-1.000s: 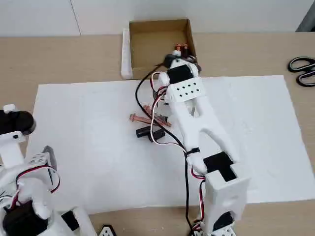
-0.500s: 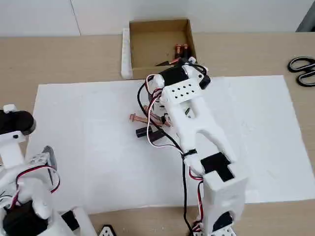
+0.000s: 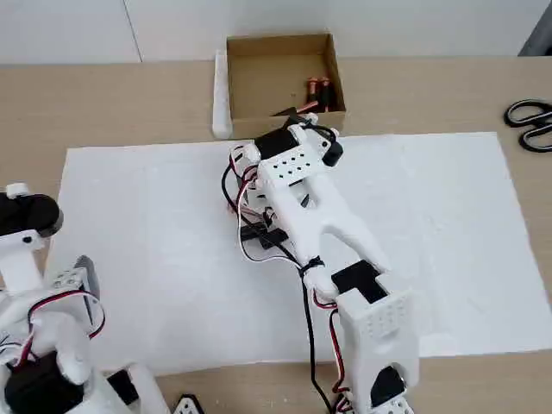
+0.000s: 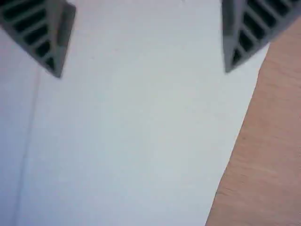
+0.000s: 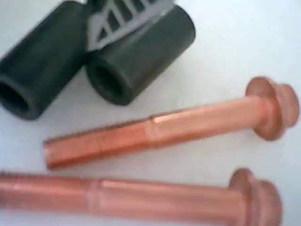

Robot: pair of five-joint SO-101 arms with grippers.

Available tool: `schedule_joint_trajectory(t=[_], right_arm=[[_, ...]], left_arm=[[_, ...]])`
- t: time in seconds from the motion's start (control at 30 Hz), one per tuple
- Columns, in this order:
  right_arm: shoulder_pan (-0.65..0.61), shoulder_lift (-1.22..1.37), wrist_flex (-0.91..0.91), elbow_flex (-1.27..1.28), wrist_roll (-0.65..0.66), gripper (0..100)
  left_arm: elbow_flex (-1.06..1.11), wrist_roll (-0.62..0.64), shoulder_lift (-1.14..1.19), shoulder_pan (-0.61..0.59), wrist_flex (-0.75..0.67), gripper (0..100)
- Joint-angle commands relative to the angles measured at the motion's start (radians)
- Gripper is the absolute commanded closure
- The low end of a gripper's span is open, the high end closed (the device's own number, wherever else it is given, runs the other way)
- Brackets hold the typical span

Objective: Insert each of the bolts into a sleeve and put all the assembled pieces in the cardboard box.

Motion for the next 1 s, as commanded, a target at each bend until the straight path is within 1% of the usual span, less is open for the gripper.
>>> schedule_joint_trajectory(t=[0.0, 0.23, 0.5, 0.77, 0.83, 0.97], right_arm=[[0.001, -0.005, -0.012, -0.044, -0.028, 79.3], [-0.002, 0.005, -0.025, -0.04, -0.028, 79.3], [-0.002, 0.111, -0.053, -0.046, -0.029, 79.3], [-0.001, 0.116, -0.051, -0.046, -0.028, 79.8], [0.002, 0.116, -0.05, -0.046, -0.025, 84.0], [0.004, 0.116, -0.053, -0.046, -0.025, 96.5]], left_arm=[[-0.033, 0.006, -0.003, 0.002, -0.002, 79], [-0.033, 0.006, -0.003, 0.002, -0.002, 79], [-0.033, 0.006, -0.003, 0.002, -0.002, 79], [-0.033, 0.006, -0.003, 0.002, -0.002, 79], [-0.033, 0.006, -0.003, 0.002, -0.002, 79], [-0.033, 0.006, -0.003, 0.002, -0.002, 79]])
